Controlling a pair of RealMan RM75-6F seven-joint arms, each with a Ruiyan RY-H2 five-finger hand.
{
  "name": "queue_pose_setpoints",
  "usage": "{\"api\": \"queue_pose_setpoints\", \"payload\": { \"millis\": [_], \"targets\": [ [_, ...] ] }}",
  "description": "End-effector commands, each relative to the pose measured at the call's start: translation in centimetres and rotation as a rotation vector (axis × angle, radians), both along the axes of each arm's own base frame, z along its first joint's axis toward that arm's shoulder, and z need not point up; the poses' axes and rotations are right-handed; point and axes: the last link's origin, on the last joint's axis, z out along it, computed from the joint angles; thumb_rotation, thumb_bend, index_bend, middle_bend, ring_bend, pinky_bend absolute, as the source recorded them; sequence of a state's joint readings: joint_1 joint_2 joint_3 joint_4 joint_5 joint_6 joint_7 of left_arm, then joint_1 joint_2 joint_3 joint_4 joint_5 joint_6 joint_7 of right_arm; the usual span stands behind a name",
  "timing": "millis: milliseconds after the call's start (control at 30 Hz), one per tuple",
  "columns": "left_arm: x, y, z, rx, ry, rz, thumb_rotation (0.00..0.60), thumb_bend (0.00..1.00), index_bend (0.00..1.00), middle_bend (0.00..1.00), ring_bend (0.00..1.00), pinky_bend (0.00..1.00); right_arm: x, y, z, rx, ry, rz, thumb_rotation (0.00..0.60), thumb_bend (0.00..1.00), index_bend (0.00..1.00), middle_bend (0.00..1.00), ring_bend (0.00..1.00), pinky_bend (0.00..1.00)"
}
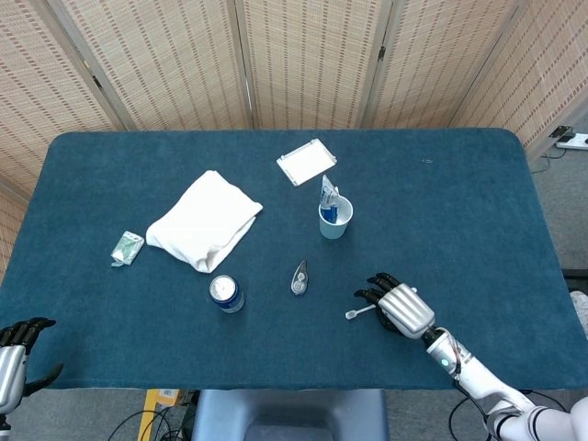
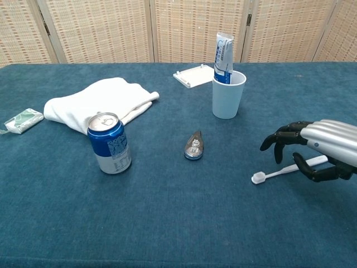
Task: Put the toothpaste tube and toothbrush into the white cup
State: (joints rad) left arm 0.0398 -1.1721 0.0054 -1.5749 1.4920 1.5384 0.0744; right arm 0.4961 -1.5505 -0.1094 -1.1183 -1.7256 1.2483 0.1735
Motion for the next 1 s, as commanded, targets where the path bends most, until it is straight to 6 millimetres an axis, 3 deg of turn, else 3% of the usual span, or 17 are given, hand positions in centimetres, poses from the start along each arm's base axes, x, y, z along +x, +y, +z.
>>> {"api": "queue_pose_setpoints", "payload": {
  "millis": [33,100,200,333,467,1000],
  "targets": [
    [0.1,0.1,0.0,-0.001,-0.001,-0.003,0.6,0.27,0.28,0.26,0.22,0.23,-0.1,-0.4,0.8,-0.062,0.012,0.005,0.6,0.48,0.3,0.45,0.17,0.17],
    [0.1,0.1,-0.1,-0.002,-0.001,-0.004,0.6,0.27,0.28,0.26,0.22,0.23,-0.1,-0.6,0.9,-0.091,0.03,0.01,0.6,0.29,0.41,0.48,0.17,0.17],
    [0.2,0.1,0.0,-0.002,0.001,-0.006,0.6,0.27,0.28,0.26,0.22,0.23,-0.1,-0.8,0.9,-0.114,0.085,0.02,0.6,0.2,0.47,0.49,0.17,0.17],
    [0.2,0.1,0.0,-0.002,0.002,-0.005,0.6,0.27,0.28,0.26,0.22,0.23,0.0,-0.6,0.8,-0.117,0.145,0.032,0.6,0.2,0.47,0.49,0.17,0.17],
    [0.0,0.0,-0.1,-0.008,0.001,0.004,0.6,0.27,0.28,0.26,0.22,0.23,-0.1,-0.9,0.5,-0.133,0.202,0.039,0.6,0.28,0.47,0.49,0.17,0.17],
    [-0.5,-0.3,0.1,-0.003,-0.001,0.02,0.6,0.27,0.28,0.26,0.22,0.23,0.1,-1.0,-1.4,-0.136,0.252,0.058,0.6,0.26,0.49,0.49,0.17,0.17]
  ]
}}
